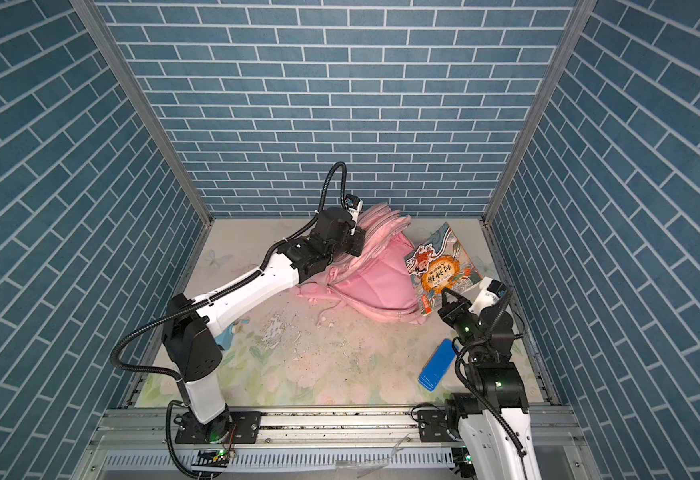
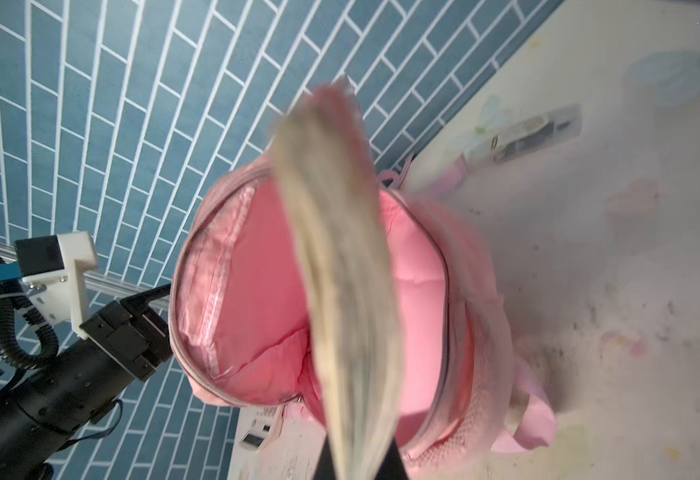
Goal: Pack the student bag
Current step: 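Insert the comic book into the backpack opening with right gripper while left holds it open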
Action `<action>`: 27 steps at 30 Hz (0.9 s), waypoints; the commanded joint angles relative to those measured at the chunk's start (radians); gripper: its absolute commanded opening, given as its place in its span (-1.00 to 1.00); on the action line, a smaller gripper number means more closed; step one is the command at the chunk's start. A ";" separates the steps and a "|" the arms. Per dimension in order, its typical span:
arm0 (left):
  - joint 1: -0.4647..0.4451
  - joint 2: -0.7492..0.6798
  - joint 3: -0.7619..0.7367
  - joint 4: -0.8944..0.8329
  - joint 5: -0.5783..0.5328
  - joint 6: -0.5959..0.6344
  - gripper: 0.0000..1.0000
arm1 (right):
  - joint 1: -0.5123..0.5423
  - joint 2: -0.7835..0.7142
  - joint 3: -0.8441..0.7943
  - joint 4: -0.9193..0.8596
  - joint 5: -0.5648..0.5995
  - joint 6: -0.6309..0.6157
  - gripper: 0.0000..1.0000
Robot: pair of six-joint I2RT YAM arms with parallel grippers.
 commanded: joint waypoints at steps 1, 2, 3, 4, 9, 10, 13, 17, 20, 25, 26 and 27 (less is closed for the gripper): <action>-0.003 -0.085 -0.003 0.108 0.028 -0.010 -1.00 | 0.024 0.002 -0.044 0.103 -0.108 0.157 -1.00; -0.002 -0.090 -0.010 0.108 0.037 -0.015 -1.00 | 0.041 0.003 -0.061 0.135 -0.116 0.182 -1.00; 0.000 -0.098 -0.020 0.112 0.043 -0.019 -1.00 | 0.063 0.009 -0.074 0.180 -0.121 0.212 -1.00; 0.000 -0.103 -0.031 0.119 0.051 -0.023 -1.00 | 0.090 0.021 -0.088 0.217 -0.121 0.234 -1.00; -0.001 -0.129 -0.082 0.161 0.103 -0.060 -1.00 | 0.262 0.144 -0.143 0.418 -0.048 0.287 -1.00; 0.001 -0.138 -0.090 0.162 0.106 -0.066 -1.00 | 0.294 0.183 -0.152 0.484 -0.031 0.296 -1.00; 0.001 -0.173 -0.123 0.168 0.104 -0.085 -1.00 | 0.360 0.309 -0.148 0.639 0.015 0.290 -1.00; 0.000 -0.204 -0.158 0.177 0.112 -0.099 -1.00 | 0.391 0.476 -0.134 0.800 0.049 0.310 -1.00; 0.000 -0.215 -0.176 0.174 0.114 -0.100 -1.00 | 0.403 0.607 -0.104 0.894 0.041 0.320 -1.00; 0.001 -0.227 -0.194 0.177 0.123 -0.118 -1.00 | 0.419 0.779 -0.068 1.025 0.078 0.322 -1.00; 0.001 -0.228 -0.195 0.175 0.123 -0.124 -1.00 | 0.419 0.812 -0.059 1.040 0.085 0.327 -1.00; 0.001 -0.229 -0.195 0.172 0.117 -0.133 -1.00 | 0.419 0.854 -0.041 1.054 0.083 0.326 -1.00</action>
